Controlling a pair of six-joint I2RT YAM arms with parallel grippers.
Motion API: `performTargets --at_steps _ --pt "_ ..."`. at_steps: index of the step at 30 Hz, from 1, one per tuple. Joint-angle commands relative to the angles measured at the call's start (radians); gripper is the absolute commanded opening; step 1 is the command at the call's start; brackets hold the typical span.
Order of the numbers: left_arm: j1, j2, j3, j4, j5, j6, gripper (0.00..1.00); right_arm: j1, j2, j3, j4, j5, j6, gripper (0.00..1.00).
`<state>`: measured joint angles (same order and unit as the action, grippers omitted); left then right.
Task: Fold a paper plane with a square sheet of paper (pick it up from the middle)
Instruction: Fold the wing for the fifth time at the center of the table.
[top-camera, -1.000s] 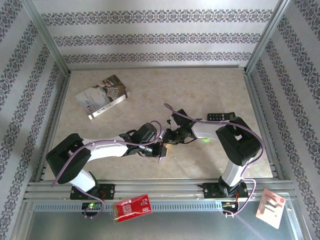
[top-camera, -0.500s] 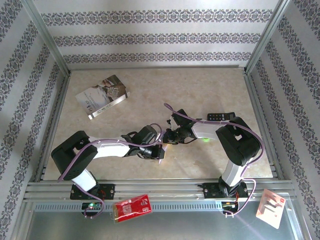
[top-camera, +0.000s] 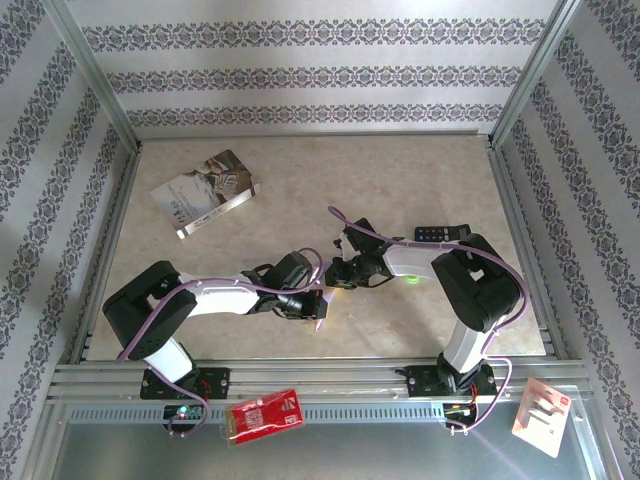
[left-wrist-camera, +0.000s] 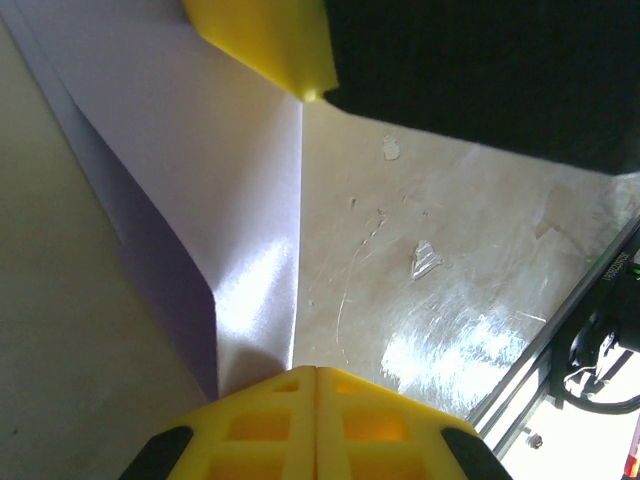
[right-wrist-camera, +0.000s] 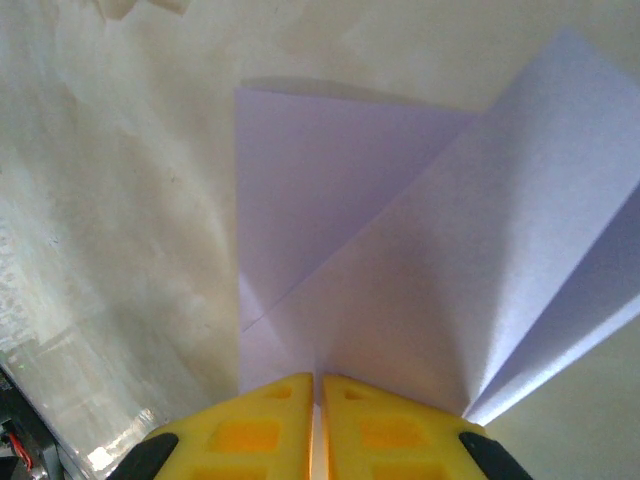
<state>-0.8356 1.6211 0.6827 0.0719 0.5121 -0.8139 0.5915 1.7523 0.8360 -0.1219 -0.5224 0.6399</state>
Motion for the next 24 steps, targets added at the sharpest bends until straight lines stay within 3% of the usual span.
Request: performTargets --at_steps 1,24 --pt "0.011 0.018 -0.004 0.025 0.003 0.022 0.06 0.004 0.031 0.008 -0.022 0.019 -0.017 0.13" --pt "0.01 0.064 -0.023 0.054 0.024 0.006 0.06 0.009 0.042 0.005 -0.019 0.024 -0.01 0.13"
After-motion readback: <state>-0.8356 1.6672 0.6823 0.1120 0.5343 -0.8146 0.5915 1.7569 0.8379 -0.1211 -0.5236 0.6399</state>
